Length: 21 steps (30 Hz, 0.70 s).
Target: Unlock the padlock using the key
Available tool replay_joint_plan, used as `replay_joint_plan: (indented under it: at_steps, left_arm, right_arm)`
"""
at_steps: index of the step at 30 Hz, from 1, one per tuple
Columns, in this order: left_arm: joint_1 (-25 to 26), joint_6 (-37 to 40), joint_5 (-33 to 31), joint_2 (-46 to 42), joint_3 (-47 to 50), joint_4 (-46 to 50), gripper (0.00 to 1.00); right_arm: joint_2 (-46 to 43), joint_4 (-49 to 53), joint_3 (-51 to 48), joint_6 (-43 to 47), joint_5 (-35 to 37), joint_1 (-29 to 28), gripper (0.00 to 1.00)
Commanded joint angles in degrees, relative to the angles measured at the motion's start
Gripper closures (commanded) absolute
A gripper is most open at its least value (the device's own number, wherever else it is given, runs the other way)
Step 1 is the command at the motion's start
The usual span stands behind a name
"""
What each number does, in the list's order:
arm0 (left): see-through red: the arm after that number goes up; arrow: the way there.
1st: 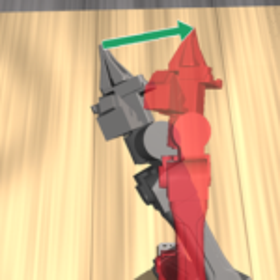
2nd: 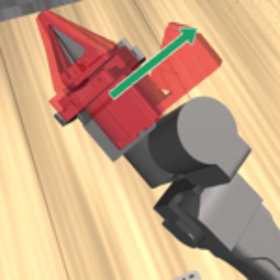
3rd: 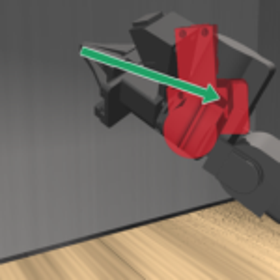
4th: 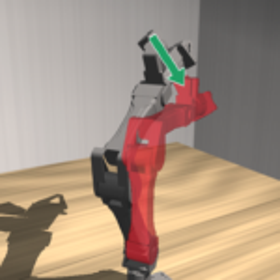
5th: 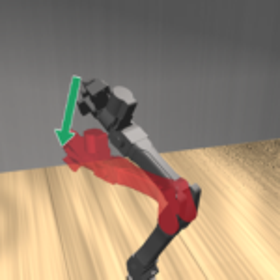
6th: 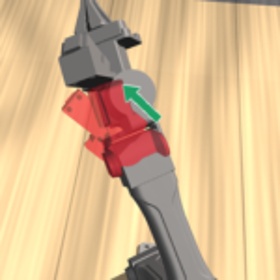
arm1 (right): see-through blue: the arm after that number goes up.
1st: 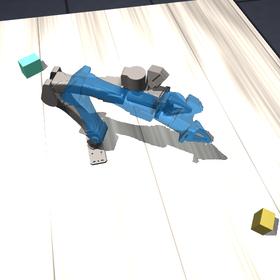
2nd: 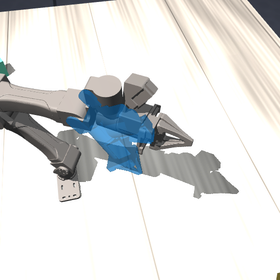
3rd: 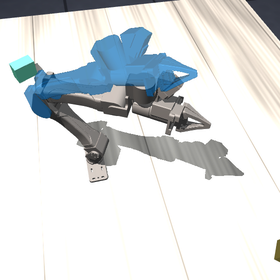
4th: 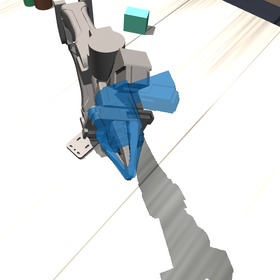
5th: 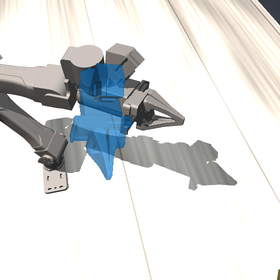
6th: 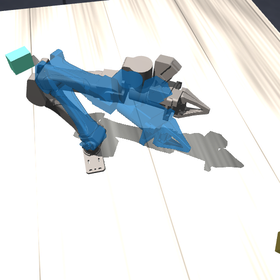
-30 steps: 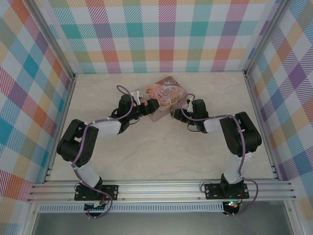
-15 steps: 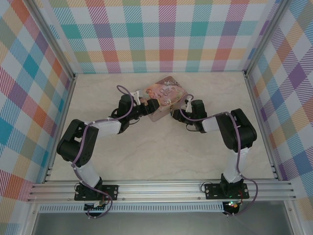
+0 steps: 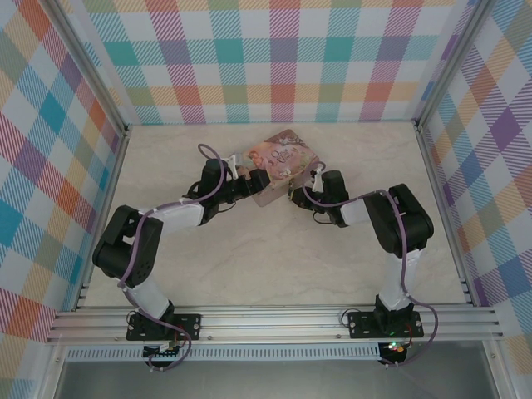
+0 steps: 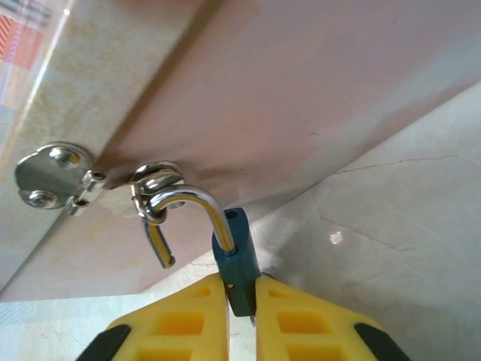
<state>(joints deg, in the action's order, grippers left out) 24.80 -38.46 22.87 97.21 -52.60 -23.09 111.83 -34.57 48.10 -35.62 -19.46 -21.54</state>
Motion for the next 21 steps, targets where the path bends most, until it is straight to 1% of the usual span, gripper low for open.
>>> replay_joint_plan:
  at_steps: [1, 5, 15, 21]
  left_arm:
    - [0.08, 1.61, -0.29, -1.35, -2.66, 6.63, 0.10]
    - [0.16, 2.06, 0.15, 0.32, -5.77, 7.01, 0.10]
    - [0.65, 4.90, 0.66, 5.77, -12.81, 6.07, 0.10]
    - [1.12, 5.01, 2.43, 11.71, -16.82, 4.71, 0.10]
  right_arm:
    - [-0.48, -0.30, -0.94, -0.33, 2.56, 0.01, 0.91]
    - [-1.21, 0.03, -1.31, -0.55, 3.46, -0.17, 0.94]
    - [-1.96, 0.79, -1.43, -3.27, 5.76, -0.60, 0.97]
    - [-2.32, 1.99, -0.94, -4.05, 6.48, -1.01, 0.98]
